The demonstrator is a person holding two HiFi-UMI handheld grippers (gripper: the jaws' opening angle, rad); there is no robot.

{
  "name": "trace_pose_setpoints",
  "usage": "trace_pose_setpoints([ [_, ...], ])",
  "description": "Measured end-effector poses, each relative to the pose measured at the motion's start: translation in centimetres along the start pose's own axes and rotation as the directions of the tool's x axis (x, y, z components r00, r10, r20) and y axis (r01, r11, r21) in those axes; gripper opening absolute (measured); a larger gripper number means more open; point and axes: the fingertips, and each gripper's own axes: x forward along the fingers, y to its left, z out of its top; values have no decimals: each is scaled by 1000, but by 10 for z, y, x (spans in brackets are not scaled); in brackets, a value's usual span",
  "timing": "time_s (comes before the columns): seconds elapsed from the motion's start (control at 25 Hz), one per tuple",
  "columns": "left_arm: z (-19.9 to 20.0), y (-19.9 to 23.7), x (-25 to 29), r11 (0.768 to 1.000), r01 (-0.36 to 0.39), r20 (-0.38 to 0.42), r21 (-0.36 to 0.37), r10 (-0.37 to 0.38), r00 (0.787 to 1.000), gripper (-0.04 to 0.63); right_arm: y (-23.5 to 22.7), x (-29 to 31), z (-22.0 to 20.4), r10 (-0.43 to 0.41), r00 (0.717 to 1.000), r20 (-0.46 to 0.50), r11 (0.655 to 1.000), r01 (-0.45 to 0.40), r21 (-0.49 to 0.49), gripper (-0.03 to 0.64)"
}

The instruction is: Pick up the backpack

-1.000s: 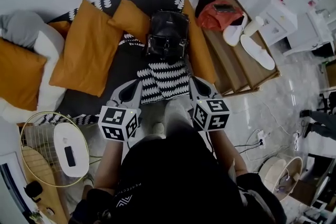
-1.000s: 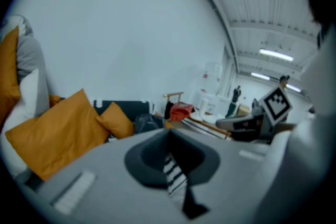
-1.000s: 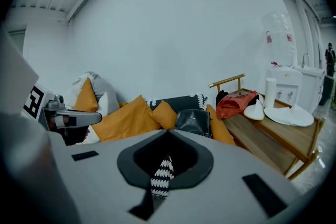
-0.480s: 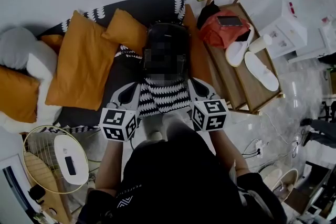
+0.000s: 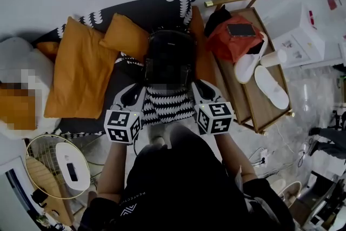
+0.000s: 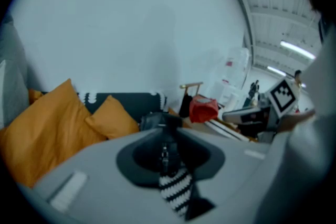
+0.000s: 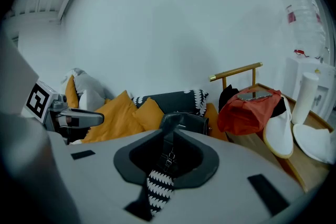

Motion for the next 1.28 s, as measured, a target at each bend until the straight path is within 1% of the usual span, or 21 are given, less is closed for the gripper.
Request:
trace_pose_setpoints([
  [0.08,2,4,12,1000,-3,-12,-3,3,1000,95,-8,11,1,5,1000,-14,1000,-5,4,67],
  [0.44,1,26,66,1000,-22,-93,-19,20,995,141,-39,62,4,11,997,-71,1000,-11,5,100],
  [0.56,-2,34,86,999,-23,-126,-28,19,992,146,-49,81,3,9,995,-97,1000,-8,9,107],
  [0.76,-11,50,122,999,-24,-186,-32,18,982,149,-65,109,-1,0,991,-134,1000,3,18,114],
  [1.08,-31,68,174,999,-19,-267,-34,10,964,149,-99,149,-19,-39,980,-193,998,46,35,121],
  [1.28,-43,83,197,999,-38,-307,-34,26,951,155,-111,174,-31,-39,972,-230,998,47,31,133],
])
